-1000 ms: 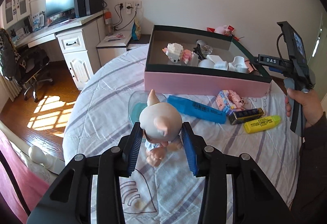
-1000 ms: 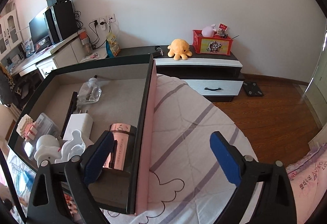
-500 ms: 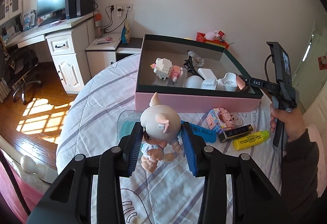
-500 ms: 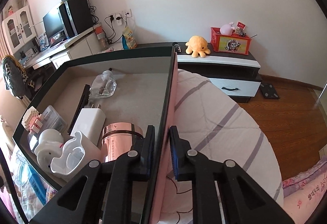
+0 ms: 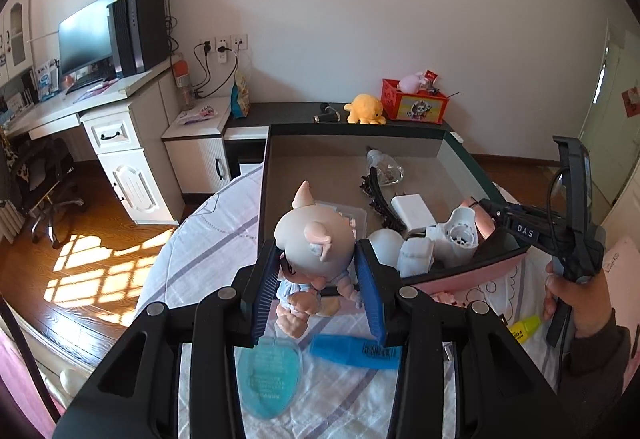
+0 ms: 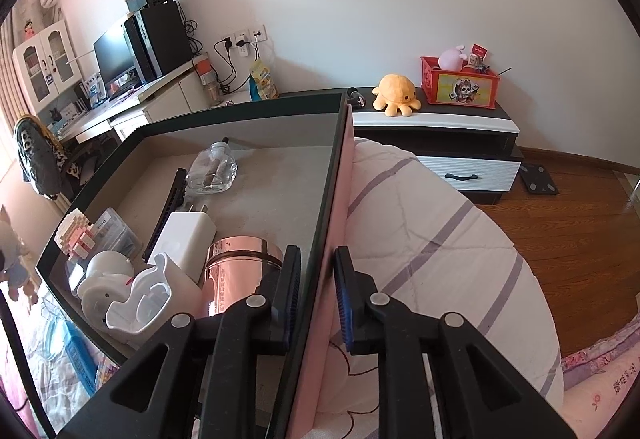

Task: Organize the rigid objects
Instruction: 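Lower the pig doll into the pink box and open the left gripper, then grasp the teal heart-shaped case on the bed with the left gripper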

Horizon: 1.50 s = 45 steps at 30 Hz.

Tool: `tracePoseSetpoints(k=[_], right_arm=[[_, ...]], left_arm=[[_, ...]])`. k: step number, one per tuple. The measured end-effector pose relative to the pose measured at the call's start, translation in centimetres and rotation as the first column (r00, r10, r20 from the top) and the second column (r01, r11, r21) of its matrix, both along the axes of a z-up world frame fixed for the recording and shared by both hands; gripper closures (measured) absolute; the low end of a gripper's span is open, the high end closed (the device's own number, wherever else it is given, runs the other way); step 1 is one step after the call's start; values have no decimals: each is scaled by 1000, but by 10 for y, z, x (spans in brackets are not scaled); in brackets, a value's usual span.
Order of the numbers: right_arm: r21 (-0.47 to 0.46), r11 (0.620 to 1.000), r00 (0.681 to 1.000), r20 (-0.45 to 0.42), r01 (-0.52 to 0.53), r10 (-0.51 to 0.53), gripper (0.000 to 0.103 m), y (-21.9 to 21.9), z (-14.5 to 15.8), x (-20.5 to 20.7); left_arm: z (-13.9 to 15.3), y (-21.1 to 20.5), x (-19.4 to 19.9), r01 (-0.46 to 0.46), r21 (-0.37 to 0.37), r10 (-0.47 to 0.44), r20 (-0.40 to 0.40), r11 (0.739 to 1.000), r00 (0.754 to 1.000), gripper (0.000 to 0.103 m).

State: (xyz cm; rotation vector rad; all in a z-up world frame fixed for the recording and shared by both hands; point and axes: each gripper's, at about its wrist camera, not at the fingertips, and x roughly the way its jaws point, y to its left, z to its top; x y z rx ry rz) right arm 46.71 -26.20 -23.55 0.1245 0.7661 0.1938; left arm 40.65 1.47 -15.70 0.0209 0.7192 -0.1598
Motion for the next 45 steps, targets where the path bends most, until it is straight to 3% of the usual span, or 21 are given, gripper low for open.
tracePoseSetpoints(k=[8,14,15,17,19,23,27,30,34,39,45], right_arm=[[18,1000,1000,6,-10,10,84,-3,-3,-1],[30,999,1000,6,-15,15,83,-4,-5,-1],[30,999,1000,6,-15,15,83,-4,-5,-1],[30,999,1000,6,-15,15,83,-4,-5,-1],[33,999,1000,5,-15,14,83,-4,-5,-1],[37,999,1000,-2,-15,15,83,-4,-7,-2],[31,999,999,-29,-15,16,83,-3,-13,2],[26,1000,1000,-22,-15,15,83,-3,-12,0],[28,999,1000,-21,-16,17,83,-1,-12,0],[33,999,1000,-22,-19,20,83,-2,-12,-1],[36,999,1000,-22,-20,20,82,-3,-12,-2]], left_arm=[[-17,-39,57,32,113,-28,-34,993,999,68],[-23,-27,57,-5,87,8,-41,996,999,66],[-19,-23,53,-14,86,16,-25,996,1000,64],[-12,-13,40,-49,82,49,7,995,999,41],[-9,-7,25,-52,81,49,31,995,998,28],[-16,-12,-9,36,108,-37,10,994,999,28],[-26,-17,-30,68,123,-68,-2,990,998,28],[-35,-16,-18,11,168,-7,-22,986,1000,27],[-30,-9,3,-34,124,36,-20,992,999,27],[-25,-7,26,-77,145,76,12,986,997,26],[-36,16,29,-152,125,157,-34,980,987,27]])
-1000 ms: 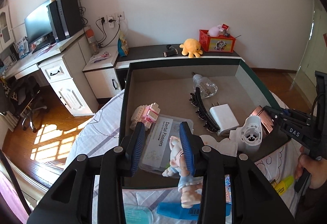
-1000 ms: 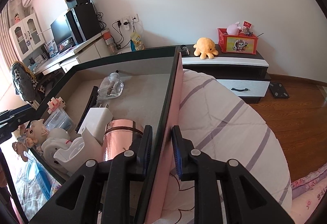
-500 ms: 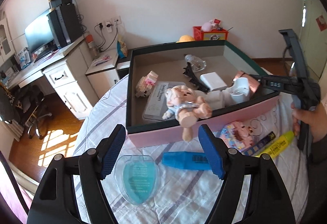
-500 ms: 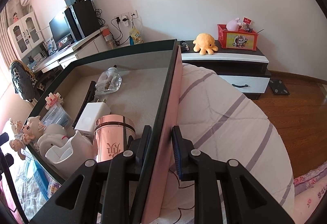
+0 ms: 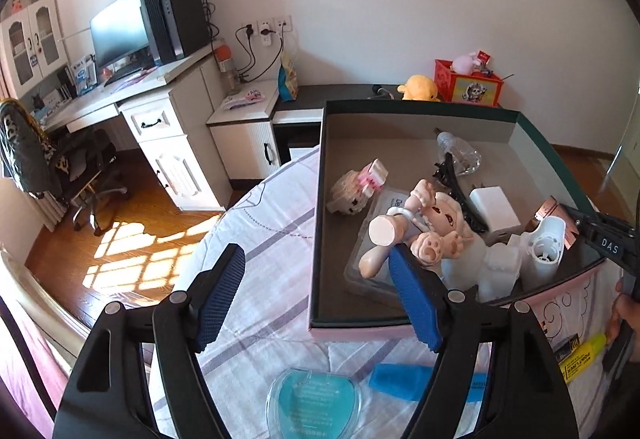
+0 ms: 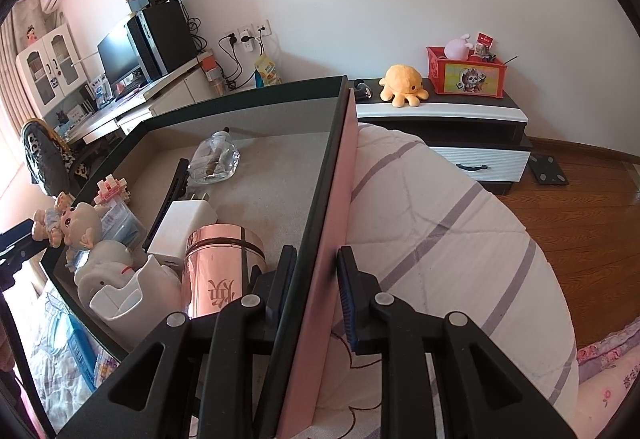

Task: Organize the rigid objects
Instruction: 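Grasp the teal heart-shaped case on the bed with the left gripper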

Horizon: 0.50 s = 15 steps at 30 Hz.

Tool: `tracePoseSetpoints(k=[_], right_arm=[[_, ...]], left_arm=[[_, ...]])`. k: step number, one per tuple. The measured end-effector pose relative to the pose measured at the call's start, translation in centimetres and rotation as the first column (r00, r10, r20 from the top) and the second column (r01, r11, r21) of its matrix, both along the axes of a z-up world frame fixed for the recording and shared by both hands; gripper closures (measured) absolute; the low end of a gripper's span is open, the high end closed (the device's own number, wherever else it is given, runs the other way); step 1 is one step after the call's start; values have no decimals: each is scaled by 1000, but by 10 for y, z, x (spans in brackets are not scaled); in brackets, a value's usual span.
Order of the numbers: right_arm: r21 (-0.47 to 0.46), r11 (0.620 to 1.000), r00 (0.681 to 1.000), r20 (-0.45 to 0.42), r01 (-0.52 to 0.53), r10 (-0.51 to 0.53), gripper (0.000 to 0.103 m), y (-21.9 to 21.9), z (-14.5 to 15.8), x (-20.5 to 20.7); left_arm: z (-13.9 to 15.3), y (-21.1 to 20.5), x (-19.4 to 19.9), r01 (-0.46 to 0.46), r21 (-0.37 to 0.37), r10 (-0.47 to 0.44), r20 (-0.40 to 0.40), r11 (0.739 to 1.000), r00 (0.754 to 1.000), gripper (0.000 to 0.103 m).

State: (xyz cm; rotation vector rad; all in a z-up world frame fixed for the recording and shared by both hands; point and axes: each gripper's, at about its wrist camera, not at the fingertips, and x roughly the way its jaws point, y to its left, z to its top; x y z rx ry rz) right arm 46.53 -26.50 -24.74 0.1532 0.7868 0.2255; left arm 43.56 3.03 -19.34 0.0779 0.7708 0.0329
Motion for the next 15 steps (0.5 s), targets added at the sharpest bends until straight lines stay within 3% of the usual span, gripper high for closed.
tracePoseSetpoints(k=[6,11,15], right_arm=[[1,1000,1000,0,-1,1,82,0,0,0],[2,1000,1000,0,-2,2,82,0,0,0],[1,1000,1000,-1,-2,2,82,-1,0,0]], left_arm=[[-5,17,-29,19,-43,-19,16,999,1000,21],[-5,29,-63,7,-62,-4,44,998,999,6],[-20,26,-82,24,-58,-23,15,998,1000,5]])
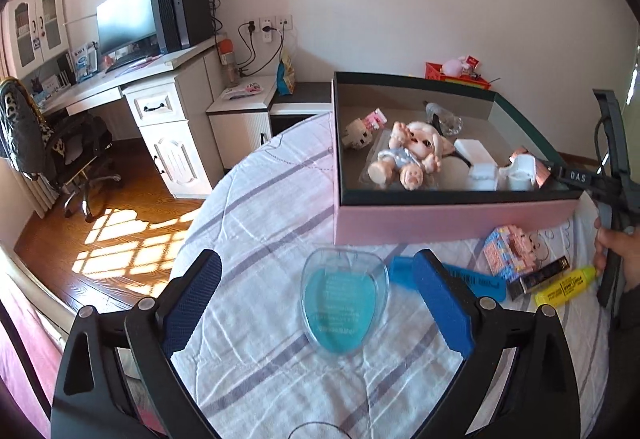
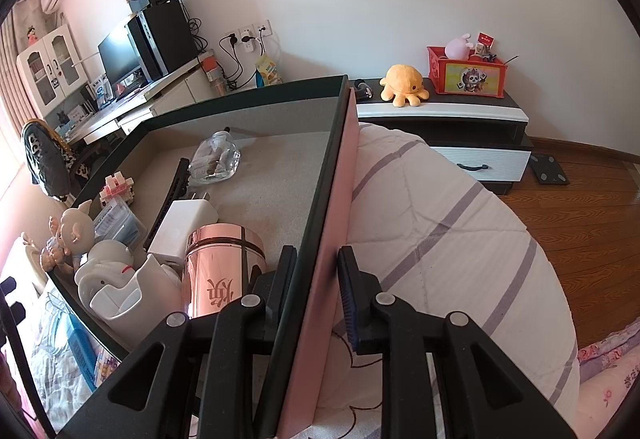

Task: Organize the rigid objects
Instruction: 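Grasp the teal heart-shaped case on the bed with the left gripper, then lower the teal case into the pink box and open the left gripper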

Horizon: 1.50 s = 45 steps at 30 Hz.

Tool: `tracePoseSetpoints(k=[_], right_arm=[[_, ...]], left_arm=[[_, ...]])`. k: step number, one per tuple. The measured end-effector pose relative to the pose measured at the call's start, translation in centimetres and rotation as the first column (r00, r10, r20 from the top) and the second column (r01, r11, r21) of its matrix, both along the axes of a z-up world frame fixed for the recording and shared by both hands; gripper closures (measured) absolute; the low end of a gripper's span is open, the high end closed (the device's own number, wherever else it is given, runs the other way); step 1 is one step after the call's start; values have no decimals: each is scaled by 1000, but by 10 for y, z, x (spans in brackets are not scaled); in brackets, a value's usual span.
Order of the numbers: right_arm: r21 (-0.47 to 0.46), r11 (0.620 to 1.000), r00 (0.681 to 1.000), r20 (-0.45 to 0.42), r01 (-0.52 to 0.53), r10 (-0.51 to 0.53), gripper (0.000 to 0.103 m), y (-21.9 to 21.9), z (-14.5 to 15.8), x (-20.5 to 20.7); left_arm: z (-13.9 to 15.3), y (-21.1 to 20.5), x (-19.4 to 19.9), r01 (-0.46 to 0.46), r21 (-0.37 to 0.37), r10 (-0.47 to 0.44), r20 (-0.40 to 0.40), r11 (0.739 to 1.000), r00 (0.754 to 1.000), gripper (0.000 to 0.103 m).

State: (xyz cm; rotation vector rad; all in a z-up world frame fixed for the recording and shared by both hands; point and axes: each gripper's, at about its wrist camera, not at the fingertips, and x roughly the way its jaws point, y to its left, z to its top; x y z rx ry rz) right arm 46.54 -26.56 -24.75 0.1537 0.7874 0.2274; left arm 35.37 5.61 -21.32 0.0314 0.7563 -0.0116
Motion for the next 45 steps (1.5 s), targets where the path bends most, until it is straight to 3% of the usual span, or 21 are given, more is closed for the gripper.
tracePoseSetpoints(k=[3,6,9,13,22,31,39,45], right_arm=[[0,1000,1000,0,0,0,82,0,0,0],[0,1000,1000,0,0,0,82,0,0,0],[-2,1000,1000,3,0,0,82,0,0,0],[-4,1000,1000,4,-1,1,82,0,0,-1],[-6,1000,1000,4,-2,2,82,-1,1,-1],[-6,1000,1000,4,-2,2,82,-1,1,-1],[-6,1000,1000,4,-2,2,82,-1,1,-1],[-6,1000,1000,4,-2,2,82,0,1,-1]], left_arm=[[-15,-6,-3,8,8,-7,-38,1000,999,5],[-31,-9,3,-18,60,22,-78,998,997,7],[-39,-8,10,-36,71,44,-110,997,993,17],[-41,-8,15,-24,59,31,-118,998,993,46],[-34,-1,11,-48,68,54,-85,997,995,47],[4,5,15,-61,93,61,-1,994,998,47],[44,-14,48,-12,123,3,70,992,998,47],[45,-36,93,65,77,-67,31,995,997,47]])
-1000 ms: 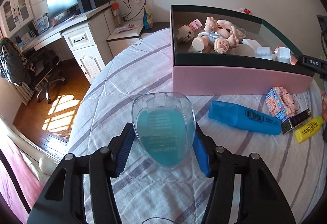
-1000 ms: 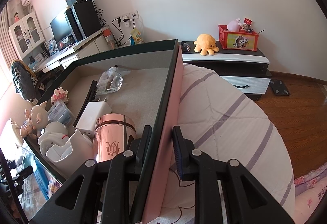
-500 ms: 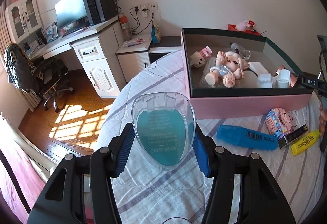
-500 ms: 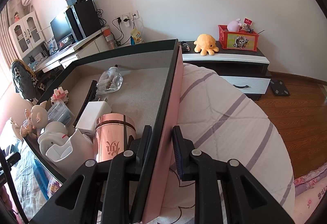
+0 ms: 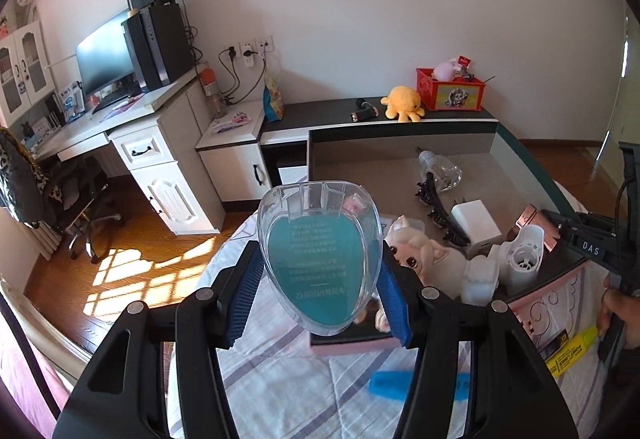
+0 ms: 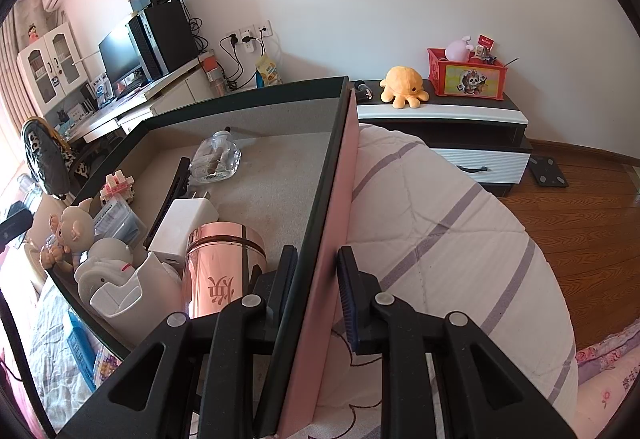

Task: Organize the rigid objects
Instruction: 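Lower the teal case into the pink box and open the left gripper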

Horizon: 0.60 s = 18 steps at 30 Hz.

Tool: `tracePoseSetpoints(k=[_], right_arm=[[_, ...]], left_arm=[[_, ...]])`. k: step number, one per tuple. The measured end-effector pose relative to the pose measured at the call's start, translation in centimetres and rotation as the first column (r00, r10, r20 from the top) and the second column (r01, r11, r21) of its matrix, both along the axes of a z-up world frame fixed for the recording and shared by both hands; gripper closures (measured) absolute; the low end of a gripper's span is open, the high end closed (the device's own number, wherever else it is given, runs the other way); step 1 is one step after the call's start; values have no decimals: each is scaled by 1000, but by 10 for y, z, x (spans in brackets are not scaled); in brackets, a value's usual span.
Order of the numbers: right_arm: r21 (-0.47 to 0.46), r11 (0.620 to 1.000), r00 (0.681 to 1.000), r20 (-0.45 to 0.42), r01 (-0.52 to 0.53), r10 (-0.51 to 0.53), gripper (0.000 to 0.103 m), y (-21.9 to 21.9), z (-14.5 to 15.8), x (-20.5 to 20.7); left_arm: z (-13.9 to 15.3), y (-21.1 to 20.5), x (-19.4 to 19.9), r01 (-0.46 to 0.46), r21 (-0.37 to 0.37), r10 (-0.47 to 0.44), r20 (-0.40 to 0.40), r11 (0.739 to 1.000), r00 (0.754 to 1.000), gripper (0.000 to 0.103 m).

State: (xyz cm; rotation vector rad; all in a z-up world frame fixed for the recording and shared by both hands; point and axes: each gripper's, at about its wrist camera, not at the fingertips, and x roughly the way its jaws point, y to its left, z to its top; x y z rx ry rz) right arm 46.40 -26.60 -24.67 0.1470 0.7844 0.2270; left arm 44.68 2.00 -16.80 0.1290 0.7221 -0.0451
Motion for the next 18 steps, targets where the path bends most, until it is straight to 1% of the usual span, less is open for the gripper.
tracePoseSetpoints(k=[6,9,15,18], right_arm=[[1,1000,1000,0,-1,1,82,0,0,0],[2,1000,1000,0,-1,1,82,0,0,0],[8,1000,1000,0,-5,5,81,0,0,0],[8,1000,1000,0,-5,5,81,0,0,0]], left_arm=[[-13,-30,44,33,-8,-33,-53,999,998,47],[-20,-46,59,53,-9,-53,-76,999,996,47],[-32,-72,76,86,-3,-86,-109,996,990,47],[-34,-78,75,94,5,-93,-98,996,991,46]])
